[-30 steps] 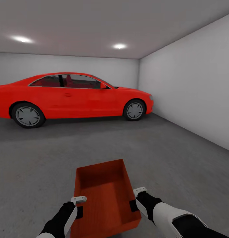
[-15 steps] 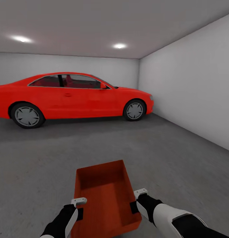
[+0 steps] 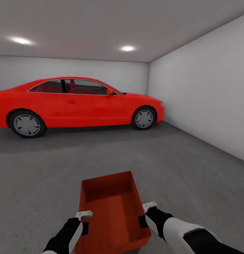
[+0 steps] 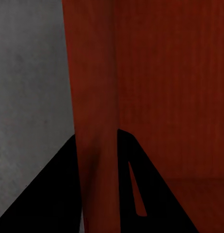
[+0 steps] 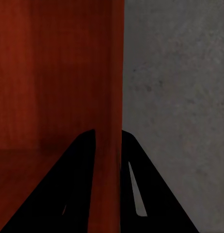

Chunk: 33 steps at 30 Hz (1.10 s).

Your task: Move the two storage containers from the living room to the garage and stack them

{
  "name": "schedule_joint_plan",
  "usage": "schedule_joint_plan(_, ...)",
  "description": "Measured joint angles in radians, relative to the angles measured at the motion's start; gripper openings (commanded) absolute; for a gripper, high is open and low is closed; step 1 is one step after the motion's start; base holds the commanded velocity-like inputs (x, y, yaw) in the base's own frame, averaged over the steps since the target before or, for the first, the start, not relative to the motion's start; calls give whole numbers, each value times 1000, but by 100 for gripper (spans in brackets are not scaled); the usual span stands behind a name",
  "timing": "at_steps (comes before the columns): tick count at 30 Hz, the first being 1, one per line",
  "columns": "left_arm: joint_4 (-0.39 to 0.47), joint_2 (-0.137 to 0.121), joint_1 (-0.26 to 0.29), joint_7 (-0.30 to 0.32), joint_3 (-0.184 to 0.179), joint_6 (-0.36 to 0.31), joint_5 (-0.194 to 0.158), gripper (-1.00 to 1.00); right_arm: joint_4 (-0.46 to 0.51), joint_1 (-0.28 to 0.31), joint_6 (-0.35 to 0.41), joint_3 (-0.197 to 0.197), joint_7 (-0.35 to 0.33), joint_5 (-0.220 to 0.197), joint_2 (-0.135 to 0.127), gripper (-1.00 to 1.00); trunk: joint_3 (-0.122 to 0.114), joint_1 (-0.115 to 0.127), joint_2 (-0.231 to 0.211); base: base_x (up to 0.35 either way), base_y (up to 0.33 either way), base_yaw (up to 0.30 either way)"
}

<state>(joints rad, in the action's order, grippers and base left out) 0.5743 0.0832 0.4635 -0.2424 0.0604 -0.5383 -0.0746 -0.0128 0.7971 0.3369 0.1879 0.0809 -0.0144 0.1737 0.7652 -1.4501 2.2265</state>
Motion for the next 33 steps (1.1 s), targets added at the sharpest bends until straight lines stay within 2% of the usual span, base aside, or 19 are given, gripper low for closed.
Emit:
schedule_joint_plan(4, -2, -1, 0, -6, -7, -2, -7, -100, -4, 0, 0, -3, 0, 1, 0, -100, 0, 0, 0, 279, 86, 0)
schedule_joint_plan(14, 12, -1, 0, -3, 0, -4, -1, -100, 11, 0, 2, 1, 0, 0, 0, -100, 0, 0, 0, 77, 7, 0)
schedule_joint_plan(15, 10, -1, 1, -16, -10, -5, -16, -100, 6, 0, 3, 2, 0, -3, 0, -100, 0, 0, 0, 246, 0, 0)
schedule_joint_plan(17, 10, -3, 1, -20, -16, -8, -24, -100, 6, 0, 3, 5, 0, -8, 0, -100, 0, 0, 0, 140, 0, 0)
schedule_joint_plan(18, 13, -2, 0, -3, -4, -4, -5, -100, 13, 1, 2, 3, 0, -1, 0, -100, 0, 0, 0, 70, 0, 0)
schedule_joint_plan(19, 14, 0, 0, -2, 1, -4, 0, -100, 13, 1, 3, 3, 0, -1, 0, -100, 0, 0, 0, 36, 0, 0)
schedule_joint_plan(33, 14, 0, 0, -2, 1, -4, 2, -100, 11, 1, 0, 1, 0, -1, 0, -100, 0, -1, 0, 4, 0, 0)
